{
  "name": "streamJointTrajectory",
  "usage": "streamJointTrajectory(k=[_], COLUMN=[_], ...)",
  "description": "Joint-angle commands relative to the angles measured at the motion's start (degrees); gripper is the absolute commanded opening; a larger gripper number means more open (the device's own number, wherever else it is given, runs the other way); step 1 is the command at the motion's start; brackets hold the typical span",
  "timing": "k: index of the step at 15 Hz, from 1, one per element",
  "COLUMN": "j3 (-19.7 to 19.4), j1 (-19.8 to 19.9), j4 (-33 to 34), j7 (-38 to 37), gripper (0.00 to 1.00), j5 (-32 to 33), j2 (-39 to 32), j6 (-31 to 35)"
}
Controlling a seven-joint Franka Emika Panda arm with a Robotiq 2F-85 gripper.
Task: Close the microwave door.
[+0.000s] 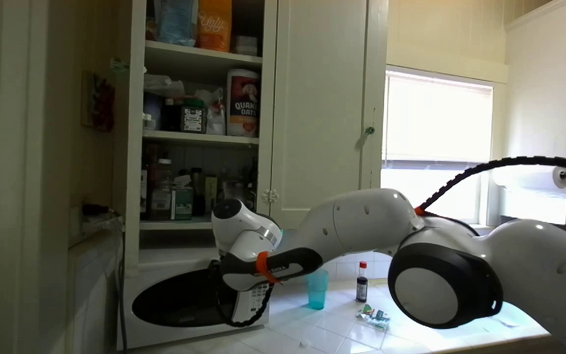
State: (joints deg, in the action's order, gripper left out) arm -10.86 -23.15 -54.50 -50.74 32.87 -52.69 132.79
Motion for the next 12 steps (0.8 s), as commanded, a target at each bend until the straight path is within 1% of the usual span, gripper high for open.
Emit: streamJointTrajectory(k=[1,3,4,5,8,12], j3=[4.54,6.51,8.12,10.32,13.69,13.75], j1=[0.5,0.1,0.09,0.43,0.77,0.99], j4=[0.36,-2.98,-4.58,-6.25,-9.49,-11.31], j7=[5.73,7.04,7.87,8.67,7.46,4.05], gripper=[1.0,1.0,1.0,1.0,1.0,1.0], j5=[-3.79,-5.04,-6.39,-8.28,-11.23,-10.44], j2=[0.73,3.78,5.44,6.84,8.6,7.68], j6=[-2.29,-3.43,-4.92,-5.03,-5.81,-1.13])
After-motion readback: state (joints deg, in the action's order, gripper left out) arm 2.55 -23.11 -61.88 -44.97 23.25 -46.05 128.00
